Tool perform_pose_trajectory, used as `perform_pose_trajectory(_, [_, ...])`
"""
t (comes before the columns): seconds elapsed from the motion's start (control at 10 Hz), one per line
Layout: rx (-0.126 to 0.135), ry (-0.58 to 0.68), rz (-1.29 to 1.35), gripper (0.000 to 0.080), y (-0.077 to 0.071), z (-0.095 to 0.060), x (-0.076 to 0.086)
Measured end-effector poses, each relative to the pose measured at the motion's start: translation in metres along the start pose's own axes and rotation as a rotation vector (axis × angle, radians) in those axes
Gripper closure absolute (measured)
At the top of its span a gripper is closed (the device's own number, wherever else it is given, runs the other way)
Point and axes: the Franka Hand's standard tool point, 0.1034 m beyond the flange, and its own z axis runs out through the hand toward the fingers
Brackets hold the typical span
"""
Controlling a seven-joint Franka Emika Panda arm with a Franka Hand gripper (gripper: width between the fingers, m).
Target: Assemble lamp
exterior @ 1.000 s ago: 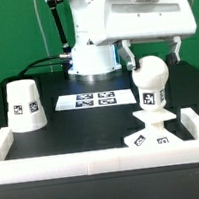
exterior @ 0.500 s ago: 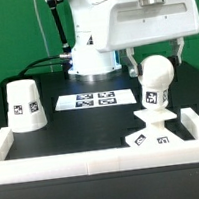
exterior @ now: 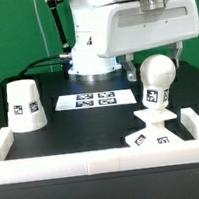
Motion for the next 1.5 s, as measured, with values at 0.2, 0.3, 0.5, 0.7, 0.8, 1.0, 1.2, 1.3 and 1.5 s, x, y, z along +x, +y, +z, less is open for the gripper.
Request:
perform_pose_trajectory(0.2, [0.000, 0.000, 0.002, 0.0100, 0.0023, 0.0012, 0.0001])
perform_pose_trajectory(0.3, [0.000, -0.001, 0.003, 0.0214, 0.0023, 0.0015, 0.0000])
perform_pose_trajectory(0.5, [-0.002, 0.004, -0.003, 0.0223, 0.0036, 0.0016, -0.0001])
perform_pose_trajectory(0.7, [-0.002, 0.005, 0.026, 0.0223, 0.0037, 0.0016, 0.0001])
perform_pose_trajectory(0.8, [-0.002, 0.005, 0.024, 0.0223, 0.0037, 0.0016, 0.0000])
perform_pose_trajectory(1.0, [0.001, 0.007, 0.137, 0.0223, 0.0028, 0.0017, 0.0004])
perform_pose_trajectory(1.2, [0.006, 0.005, 0.322, 0.0222, 0.0020, 0.0019, 0.0002])
perform_pose_trajectory(1.3, [0.012, 0.006, 0.443, 0.0222, 0.0000, 0.0022, 0.0009])
perform_pose_trajectory(1.5, [0.014, 0.004, 0.575, 0.0222, -0.0039, 0.0025, 0.0024])
